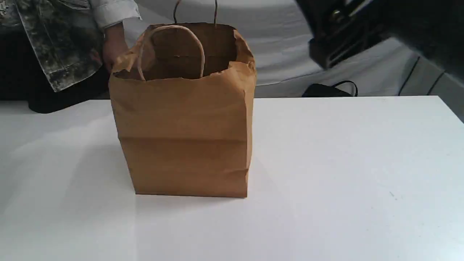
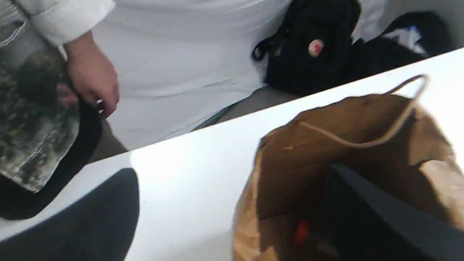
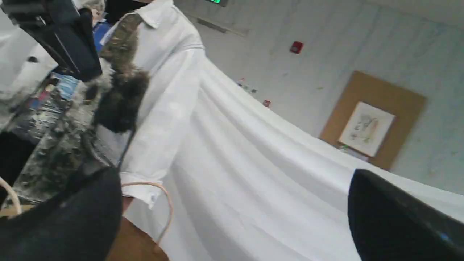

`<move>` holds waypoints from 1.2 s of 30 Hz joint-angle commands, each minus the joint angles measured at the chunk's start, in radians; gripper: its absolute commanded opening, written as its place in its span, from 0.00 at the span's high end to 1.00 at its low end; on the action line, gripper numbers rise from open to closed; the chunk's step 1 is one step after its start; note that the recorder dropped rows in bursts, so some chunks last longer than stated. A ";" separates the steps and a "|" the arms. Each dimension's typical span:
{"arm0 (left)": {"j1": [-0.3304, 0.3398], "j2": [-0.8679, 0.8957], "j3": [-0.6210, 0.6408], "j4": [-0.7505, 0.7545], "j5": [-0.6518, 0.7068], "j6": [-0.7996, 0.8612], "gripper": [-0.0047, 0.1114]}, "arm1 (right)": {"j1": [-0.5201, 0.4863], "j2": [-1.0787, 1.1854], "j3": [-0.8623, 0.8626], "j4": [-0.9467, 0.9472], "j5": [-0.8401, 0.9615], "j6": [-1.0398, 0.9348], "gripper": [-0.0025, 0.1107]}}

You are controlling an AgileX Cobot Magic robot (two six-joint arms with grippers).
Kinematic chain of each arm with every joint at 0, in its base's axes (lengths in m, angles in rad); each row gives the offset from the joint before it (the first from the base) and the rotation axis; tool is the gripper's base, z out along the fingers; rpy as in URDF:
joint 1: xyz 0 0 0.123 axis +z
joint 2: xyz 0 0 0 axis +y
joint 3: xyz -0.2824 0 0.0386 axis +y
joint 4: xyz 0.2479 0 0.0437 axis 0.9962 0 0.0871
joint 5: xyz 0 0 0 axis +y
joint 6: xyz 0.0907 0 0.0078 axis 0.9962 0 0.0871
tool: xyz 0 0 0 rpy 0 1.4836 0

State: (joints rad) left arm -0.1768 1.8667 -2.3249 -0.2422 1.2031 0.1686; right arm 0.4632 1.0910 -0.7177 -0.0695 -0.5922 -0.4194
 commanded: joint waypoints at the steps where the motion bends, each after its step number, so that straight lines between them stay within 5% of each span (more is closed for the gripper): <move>1: -0.001 -0.062 0.055 -0.139 -0.046 0.076 0.34 | -0.007 -0.101 0.104 0.159 -0.074 -0.173 0.28; 8: -0.001 -0.272 0.429 -0.171 -0.302 0.153 0.34 | -0.007 -0.307 0.299 0.410 -0.272 -0.342 0.29; 17: -0.009 -0.724 1.224 -0.280 -1.125 0.262 0.34 | -0.007 -0.545 0.570 0.500 -0.478 -0.253 0.32; 22: -0.076 -0.906 1.606 -0.243 -1.612 0.245 0.34 | -0.007 -0.597 0.640 0.464 -0.569 -0.198 0.33; 27: -0.163 -0.977 1.890 0.095 -2.021 0.071 0.34 | -0.007 -0.597 0.689 0.374 -0.571 -0.172 0.33; 31: -0.166 -0.979 2.043 0.400 -2.221 0.012 0.34 | -0.007 -0.597 0.718 0.365 -0.611 -0.172 0.37; 36: -0.165 -0.979 2.137 0.337 -2.223 -0.017 0.34 | -0.007 -0.597 0.718 0.455 -0.607 -0.239 0.44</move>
State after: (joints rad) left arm -0.3378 0.8911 -0.2129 0.1262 -1.0024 0.1762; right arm 0.4632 0.4974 -0.0043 0.3527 -1.2029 -0.6302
